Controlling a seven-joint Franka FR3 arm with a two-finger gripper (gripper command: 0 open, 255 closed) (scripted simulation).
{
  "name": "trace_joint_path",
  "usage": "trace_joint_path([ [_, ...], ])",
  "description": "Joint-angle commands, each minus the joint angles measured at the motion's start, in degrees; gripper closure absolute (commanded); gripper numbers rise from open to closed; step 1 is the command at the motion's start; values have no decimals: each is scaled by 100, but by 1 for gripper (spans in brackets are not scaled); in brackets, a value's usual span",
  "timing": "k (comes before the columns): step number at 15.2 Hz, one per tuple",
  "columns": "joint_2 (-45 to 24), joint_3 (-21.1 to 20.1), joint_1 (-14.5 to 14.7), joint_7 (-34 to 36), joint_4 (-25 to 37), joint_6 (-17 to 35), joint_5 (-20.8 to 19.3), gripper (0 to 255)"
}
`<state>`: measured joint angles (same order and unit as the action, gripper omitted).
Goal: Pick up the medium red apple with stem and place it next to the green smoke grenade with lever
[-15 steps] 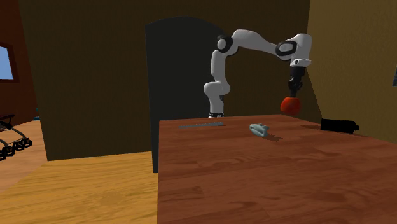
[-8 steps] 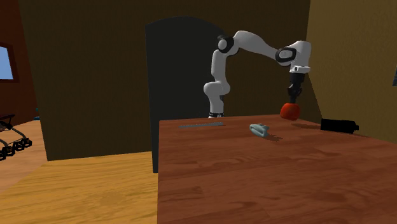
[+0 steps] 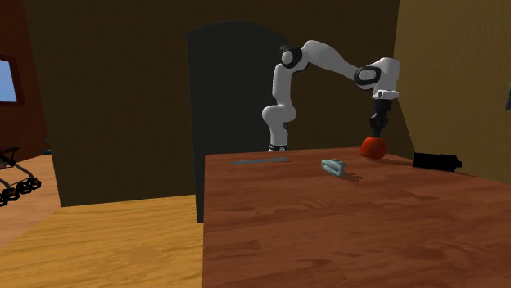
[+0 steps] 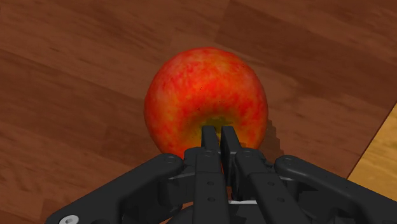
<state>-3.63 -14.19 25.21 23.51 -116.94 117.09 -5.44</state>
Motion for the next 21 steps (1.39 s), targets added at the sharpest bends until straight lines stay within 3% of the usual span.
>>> trace_joint_path([
  [1,0,0,0,0,-1,3,-1,255],
  [3,0,0,0,0,-1,3,-1,255],
  [4,0,0,0,0,-1,3,-1,0],
  [9,0,0,0,0,-1,4,-1,0],
  [13,181,-21,15,-52,529,-701,77,0],
  [21,181,-21,15,-52,529,-701,77,0],
])
